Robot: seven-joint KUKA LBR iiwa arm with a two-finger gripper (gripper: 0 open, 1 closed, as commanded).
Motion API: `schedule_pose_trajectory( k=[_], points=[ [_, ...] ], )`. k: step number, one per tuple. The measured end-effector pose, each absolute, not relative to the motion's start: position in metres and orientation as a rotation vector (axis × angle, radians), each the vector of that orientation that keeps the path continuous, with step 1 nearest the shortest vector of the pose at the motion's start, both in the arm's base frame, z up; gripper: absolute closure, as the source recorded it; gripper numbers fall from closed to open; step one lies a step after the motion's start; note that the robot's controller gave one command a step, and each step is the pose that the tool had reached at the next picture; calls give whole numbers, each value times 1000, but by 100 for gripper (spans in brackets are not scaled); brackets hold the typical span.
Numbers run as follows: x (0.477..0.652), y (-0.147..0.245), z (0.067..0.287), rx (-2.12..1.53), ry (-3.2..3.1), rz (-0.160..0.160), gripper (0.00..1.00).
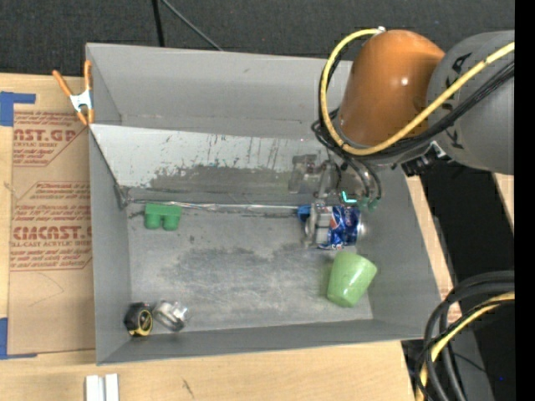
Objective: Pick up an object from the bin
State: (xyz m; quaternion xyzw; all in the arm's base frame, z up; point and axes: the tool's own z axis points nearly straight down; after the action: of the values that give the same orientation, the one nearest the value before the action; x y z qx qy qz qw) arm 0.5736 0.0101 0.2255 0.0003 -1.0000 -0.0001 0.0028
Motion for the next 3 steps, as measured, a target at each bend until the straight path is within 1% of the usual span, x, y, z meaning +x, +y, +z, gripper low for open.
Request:
schedule_pose_trajectory(
  k=[1, 2, 3],
  points=[
    [577, -76, 145, 471, -3103, 2, 0],
    [571, -138, 85, 404, -3114, -11, 0],
    [574, -134, 85, 423, -3132, -2, 100]
  ],
)
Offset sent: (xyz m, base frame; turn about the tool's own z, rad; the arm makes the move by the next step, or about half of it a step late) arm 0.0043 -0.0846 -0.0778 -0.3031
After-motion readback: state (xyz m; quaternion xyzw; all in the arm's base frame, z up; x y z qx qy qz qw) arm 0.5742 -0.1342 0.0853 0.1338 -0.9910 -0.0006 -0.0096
